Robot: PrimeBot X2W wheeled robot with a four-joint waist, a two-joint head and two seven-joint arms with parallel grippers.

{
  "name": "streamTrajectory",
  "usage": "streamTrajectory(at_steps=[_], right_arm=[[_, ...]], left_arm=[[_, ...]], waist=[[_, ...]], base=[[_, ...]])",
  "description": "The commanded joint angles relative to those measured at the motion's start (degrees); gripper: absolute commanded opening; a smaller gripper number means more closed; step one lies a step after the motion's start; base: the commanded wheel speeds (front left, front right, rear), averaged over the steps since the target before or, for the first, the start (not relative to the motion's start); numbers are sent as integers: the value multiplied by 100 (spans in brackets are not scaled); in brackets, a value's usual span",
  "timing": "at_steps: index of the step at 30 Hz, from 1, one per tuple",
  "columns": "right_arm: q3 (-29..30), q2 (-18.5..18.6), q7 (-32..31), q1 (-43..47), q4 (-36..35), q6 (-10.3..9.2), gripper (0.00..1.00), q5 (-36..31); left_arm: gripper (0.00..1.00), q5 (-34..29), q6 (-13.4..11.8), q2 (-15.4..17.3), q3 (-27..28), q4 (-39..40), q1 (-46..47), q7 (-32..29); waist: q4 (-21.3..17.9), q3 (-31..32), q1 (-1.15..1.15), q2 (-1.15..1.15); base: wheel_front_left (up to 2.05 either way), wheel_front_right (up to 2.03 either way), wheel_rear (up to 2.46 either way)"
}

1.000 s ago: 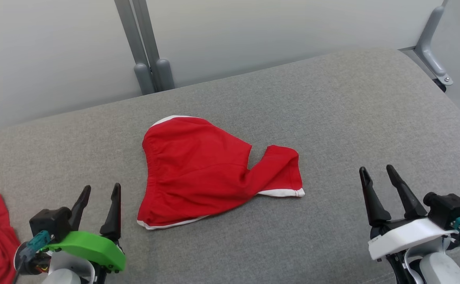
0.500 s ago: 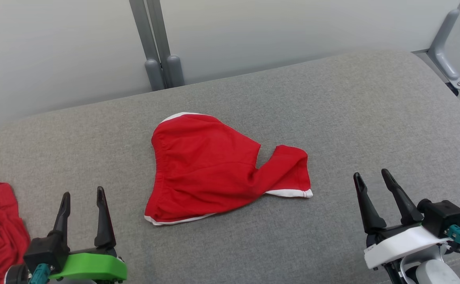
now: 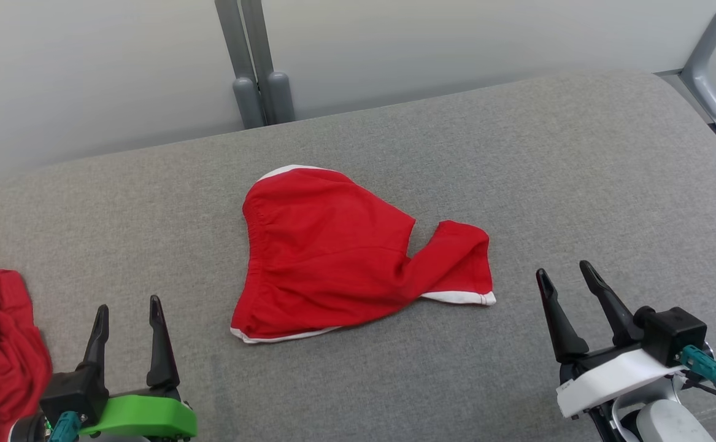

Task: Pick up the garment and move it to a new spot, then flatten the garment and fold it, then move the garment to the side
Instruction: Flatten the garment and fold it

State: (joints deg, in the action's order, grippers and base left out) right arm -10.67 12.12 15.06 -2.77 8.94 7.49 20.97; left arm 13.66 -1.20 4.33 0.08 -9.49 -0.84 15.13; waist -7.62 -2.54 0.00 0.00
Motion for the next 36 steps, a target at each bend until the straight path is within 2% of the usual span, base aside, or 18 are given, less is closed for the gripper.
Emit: streamTrajectory(at_steps=[1, 15, 18, 26, 36], right_arm=[[-20, 33, 17, -49, 21, 0, 100, 10], [-70, 70, 17, -113, 38, 0, 100, 67], [-187, 36, 16, -190, 7, 1, 100, 233], [-760, 275, 17, -615, 738, 1, 100, 595], [-1257, 303, -560, -1292, 1797, 1, 100, 1347]], left_arm=[[100, -52, 45, -20, 55, -14, 84, 3], [100, -209, 311, -133, 259, -143, 159, 3], [100, -4, 451, -141, 156, -381, 210, 4], [100, 185, 664, -131, -281, -1092, 753, -148], [100, 303, 817, 115, -753, -1663, 1296, -1177]], waist=[[18, 5, 0, 0], [72, -33, 0, 0], [76, -106, 0, 0], [144, -369, 0, 0], [242, -762, 0, 0]], base=[[0, 0, 0], [0, 0, 0], [0, 0, 0], [0, 0, 0], [0, 0, 0]])
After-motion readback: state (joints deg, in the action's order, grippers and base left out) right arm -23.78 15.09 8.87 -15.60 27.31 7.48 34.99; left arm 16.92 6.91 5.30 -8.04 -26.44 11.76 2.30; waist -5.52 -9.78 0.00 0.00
